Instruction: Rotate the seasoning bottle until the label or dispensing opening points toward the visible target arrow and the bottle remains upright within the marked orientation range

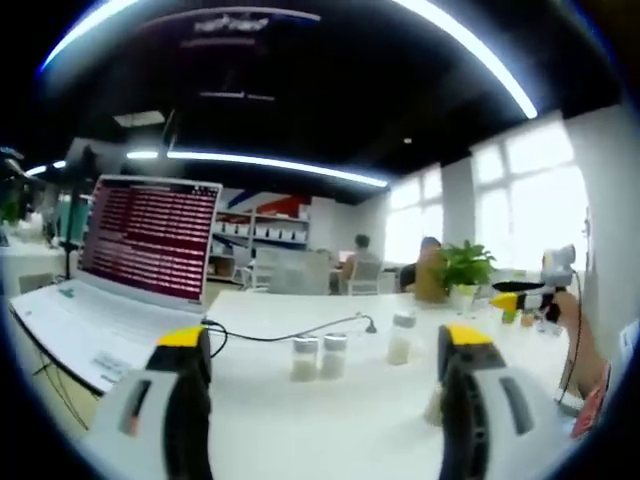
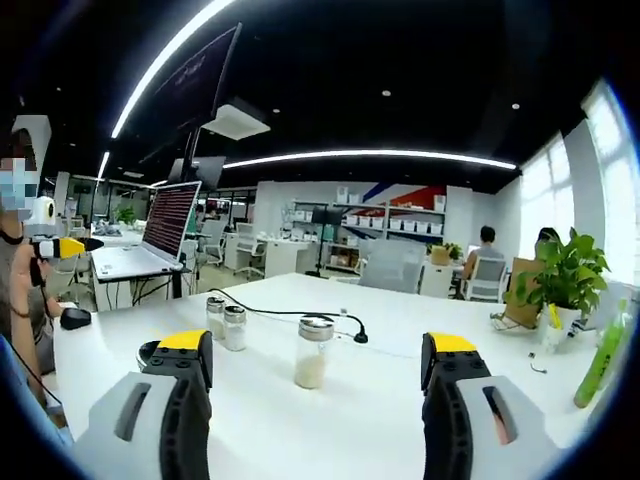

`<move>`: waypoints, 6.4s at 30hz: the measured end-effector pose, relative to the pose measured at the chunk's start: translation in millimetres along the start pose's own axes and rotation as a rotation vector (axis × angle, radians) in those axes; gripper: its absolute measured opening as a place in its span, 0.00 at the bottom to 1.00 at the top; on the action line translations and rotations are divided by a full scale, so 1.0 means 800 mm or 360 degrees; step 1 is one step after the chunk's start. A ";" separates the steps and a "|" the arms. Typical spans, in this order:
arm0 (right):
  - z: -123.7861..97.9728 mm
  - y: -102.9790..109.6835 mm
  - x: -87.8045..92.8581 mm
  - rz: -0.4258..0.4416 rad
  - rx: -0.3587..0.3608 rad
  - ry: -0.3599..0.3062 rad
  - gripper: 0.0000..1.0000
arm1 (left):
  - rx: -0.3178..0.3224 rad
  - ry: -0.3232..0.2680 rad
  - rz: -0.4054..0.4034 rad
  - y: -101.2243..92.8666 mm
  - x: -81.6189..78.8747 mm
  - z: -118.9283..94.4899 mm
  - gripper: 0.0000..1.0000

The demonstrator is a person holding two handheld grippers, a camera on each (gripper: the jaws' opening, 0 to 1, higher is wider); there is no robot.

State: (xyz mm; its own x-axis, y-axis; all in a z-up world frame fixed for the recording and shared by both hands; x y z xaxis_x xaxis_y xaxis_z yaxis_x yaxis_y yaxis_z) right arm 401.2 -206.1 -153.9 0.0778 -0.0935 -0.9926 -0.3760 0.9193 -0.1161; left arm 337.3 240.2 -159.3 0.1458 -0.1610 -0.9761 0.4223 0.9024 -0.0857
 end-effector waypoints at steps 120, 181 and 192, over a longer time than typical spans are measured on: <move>0.240 -0.003 0.123 0.0201 -0.0425 -0.0070 0.40 | 0.0105 0.0184 0.0030 -0.008 0.024 0.023 0.97; 0.153 -0.013 0.064 0.0146 -0.0465 -0.0096 0.39 | 0.0147 0.0225 0.0044 -0.015 0.031 0.034 0.97; 0.125 0.005 0.050 0.0136 -0.0583 -0.0113 0.39 | 0.0146 0.0225 0.0044 -0.014 0.030 0.034 0.97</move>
State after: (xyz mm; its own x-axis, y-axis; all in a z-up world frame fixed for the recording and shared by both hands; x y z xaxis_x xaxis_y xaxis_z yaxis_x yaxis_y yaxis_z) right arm 495.3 -168.0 -190.8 0.0908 0.0160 -0.9957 -0.6881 0.7238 -0.0511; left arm 360.2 215.2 -176.3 0.0338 -0.0729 -0.9968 0.5009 0.8643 -0.0462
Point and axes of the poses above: the point that each gripper's makers call its tool centre point, and the gripper's own axes: z roughly forward along the fingers, y roughly to its left, x roughly out of its underside, the point moved 10 cm from there along -z, roughly backward along the fingers, and after that the axes turned 5 degrees about -y, right-handed, at the moved point
